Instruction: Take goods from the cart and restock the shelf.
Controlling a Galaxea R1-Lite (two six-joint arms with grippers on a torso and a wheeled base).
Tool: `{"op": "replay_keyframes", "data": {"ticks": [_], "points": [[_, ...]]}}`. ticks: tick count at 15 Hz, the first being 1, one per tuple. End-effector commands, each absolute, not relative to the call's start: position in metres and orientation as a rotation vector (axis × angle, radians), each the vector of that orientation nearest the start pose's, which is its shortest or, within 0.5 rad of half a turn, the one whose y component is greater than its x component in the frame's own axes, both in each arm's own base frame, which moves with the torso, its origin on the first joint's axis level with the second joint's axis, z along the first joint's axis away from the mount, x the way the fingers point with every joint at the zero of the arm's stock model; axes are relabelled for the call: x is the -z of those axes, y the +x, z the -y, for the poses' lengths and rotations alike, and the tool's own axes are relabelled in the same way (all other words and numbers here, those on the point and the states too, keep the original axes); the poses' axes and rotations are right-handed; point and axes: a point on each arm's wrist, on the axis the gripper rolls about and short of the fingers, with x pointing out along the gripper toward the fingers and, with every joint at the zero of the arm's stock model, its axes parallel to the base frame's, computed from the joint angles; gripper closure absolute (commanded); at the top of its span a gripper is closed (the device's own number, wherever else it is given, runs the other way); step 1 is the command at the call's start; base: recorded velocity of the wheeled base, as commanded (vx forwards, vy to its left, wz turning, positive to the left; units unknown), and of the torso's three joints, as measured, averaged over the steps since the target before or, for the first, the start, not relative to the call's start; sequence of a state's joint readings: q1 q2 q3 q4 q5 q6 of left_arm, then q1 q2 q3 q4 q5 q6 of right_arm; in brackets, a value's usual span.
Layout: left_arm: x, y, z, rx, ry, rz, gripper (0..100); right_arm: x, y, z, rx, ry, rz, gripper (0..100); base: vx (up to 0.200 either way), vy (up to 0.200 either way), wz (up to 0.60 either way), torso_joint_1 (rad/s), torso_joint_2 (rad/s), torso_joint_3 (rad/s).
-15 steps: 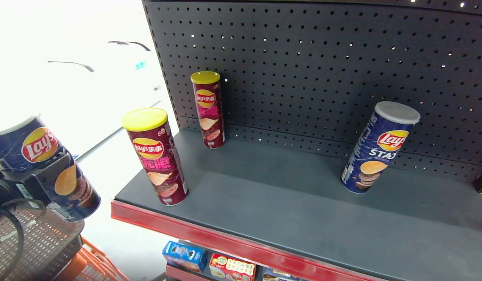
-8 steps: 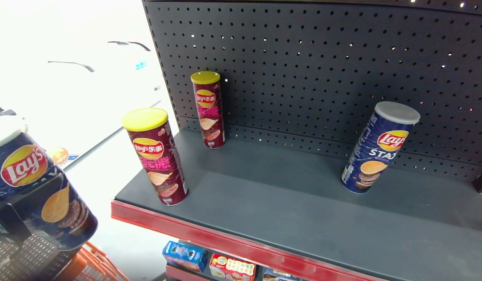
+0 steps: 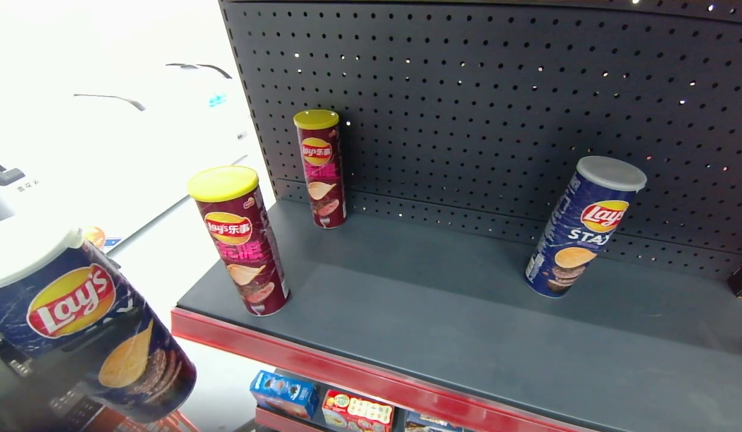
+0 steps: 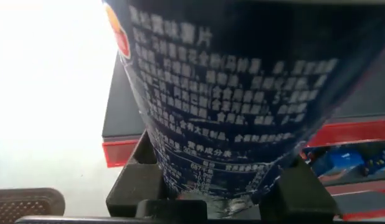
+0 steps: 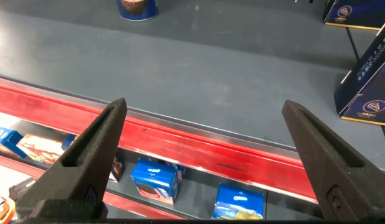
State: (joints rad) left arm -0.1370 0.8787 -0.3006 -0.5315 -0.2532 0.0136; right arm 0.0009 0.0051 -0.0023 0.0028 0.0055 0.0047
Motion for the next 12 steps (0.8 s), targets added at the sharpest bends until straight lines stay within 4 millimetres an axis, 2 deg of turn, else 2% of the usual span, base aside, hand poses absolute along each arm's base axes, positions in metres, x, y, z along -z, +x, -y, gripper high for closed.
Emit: {"op": "replay_keyframes", "data": {"ticks": [1, 3, 8, 12], "points": [[-0.195, 0.092, 0.025, 0.463, 0.016, -0.029, 100, -0.076, -0.023, 0.000, -0.008, 0.005, -0.006, 0, 0.000, 0.000, 0.00, 0.000, 0.00, 0.000], [-0.207, 0.095, 0.036, 0.563, 0.015, -0.007, 100, -0.076, -0.022, 0.000, -0.008, 0.005, -0.008, 0, 0.000, 0.000, 0.00, 0.000, 0.00, 0.000], [-0.209, 0.112, 0.061, 0.717, 0.023, -0.066, 100, -0.076, -0.023, 0.000, -0.008, 0.005, -0.006, 0, 0.000, 0.000, 0.00, 0.000, 0.00, 0.000], [-0.221, 0.135, 0.087, 0.803, 0.030, -0.083, 100, -0.076, -0.023, 0.000, -0.009, 0.005, -0.006, 0, 0.000, 0.000, 0.00, 0.000, 0.00, 0.000]]}}
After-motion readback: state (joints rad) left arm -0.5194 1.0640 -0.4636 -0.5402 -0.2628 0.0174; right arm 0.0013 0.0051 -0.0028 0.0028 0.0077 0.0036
